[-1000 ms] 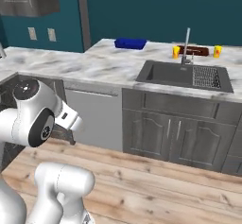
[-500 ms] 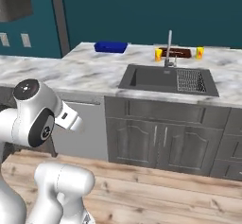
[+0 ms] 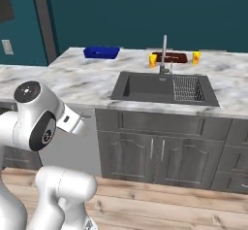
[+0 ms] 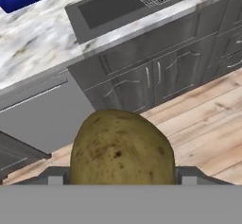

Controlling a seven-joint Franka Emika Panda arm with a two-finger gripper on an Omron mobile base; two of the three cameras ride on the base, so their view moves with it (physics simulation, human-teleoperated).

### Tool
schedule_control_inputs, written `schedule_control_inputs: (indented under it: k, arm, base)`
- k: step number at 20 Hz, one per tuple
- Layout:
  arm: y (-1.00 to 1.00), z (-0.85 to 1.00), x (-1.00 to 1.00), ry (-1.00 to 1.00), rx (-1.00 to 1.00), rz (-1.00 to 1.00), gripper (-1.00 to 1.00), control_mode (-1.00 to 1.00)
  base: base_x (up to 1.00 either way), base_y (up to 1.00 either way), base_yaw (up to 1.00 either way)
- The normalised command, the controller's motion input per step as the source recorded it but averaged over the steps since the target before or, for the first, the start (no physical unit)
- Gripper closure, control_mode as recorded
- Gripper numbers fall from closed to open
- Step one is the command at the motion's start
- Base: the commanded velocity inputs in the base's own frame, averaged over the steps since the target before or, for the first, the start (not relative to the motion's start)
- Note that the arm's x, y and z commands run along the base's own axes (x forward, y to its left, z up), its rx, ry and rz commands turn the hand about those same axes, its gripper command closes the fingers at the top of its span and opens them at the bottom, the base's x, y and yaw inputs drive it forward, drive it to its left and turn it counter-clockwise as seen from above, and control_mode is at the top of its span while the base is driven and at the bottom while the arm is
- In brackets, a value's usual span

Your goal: Gather the potato and avocado from the fridge and place them on a tray on the dining counter. Then gather the fishs from the fridge and place them on the other tray.

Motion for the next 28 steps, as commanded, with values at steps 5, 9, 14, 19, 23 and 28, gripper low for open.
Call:
schedule_control_inputs:
  k: [5,9,14,19,23,28]
  arm:
    - [0.00,0.00,0.00,0.00,0.00,0.00,1.00,1.00]
    - [0.00,0.00,0.00,0.00,0.00,0.00,1.00,1.00]
    - [0.00,0.00,0.00,0.00,0.00,0.00,1.00,1.00]
    - [0.00,0.00,0.00,0.00,0.00,0.00,1.00,1.00]
    - [0.00,0.00,0.00,0.00,0.00,0.00,1.00,1.00]
    - [0.00,0.00,0.00,0.00,0.00,0.00,1.00,1.00]
  base:
    - [0.51,-0.17,0.00]
    - [0.51,-0.36,0.00]
    - [0.50,-0.45,0.00]
    - [0.32,-0.71,0.06]
    - [0.13,-0.74,0.10]
    - [0.09,-0.77,0.12]
